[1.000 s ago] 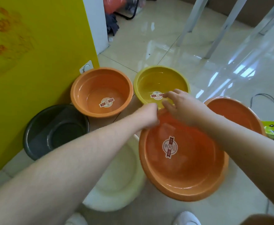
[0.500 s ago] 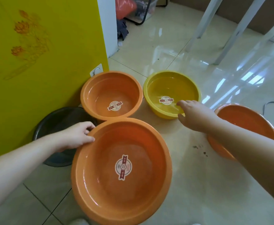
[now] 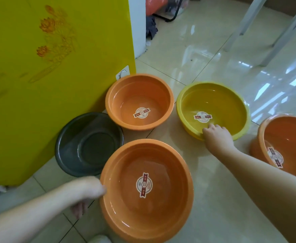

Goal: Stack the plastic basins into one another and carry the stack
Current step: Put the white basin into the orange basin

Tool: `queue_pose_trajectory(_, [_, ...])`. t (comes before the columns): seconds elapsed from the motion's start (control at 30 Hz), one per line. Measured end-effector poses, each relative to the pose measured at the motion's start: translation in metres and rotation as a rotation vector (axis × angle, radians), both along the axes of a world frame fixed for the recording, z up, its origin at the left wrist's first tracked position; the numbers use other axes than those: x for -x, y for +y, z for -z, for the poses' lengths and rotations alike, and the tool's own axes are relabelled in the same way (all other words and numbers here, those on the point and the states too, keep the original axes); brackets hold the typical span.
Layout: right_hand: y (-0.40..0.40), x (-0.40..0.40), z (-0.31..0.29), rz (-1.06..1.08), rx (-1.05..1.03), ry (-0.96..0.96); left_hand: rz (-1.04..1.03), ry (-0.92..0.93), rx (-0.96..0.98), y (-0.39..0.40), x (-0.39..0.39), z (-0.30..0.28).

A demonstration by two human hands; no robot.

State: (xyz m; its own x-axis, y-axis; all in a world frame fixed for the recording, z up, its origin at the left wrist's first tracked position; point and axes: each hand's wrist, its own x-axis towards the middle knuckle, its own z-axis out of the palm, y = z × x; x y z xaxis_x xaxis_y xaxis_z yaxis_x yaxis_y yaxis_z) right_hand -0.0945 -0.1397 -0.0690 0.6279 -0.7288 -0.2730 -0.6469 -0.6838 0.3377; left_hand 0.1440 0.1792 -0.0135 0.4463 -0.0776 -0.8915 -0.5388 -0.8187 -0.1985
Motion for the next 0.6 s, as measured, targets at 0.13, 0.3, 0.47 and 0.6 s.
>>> queue_pose_trajectory(0.13, [0.001,-0.003,-0.02,-0.086,-0.027,-0.045,-0.492,0.226,0.168,0.018,0.009,0.024])
queue_pose_trajectory(0.3, [0.016,-0.006,-0.097,-0.158,-0.048,-0.312,-0.753,0.294,0.453,-0.01,0.03,0.031])
queue_pose_trajectory(0.47, [0.092,0.014,-0.132,-0.33,-0.041,-0.463,-0.724,0.304,0.568,-0.055,0.051,0.022])
queue_pose_trajectory(0.6, [0.143,0.026,-0.108,-0.473,-0.15,-0.403,-0.139,-0.128,0.783,-0.085,0.041,0.006])
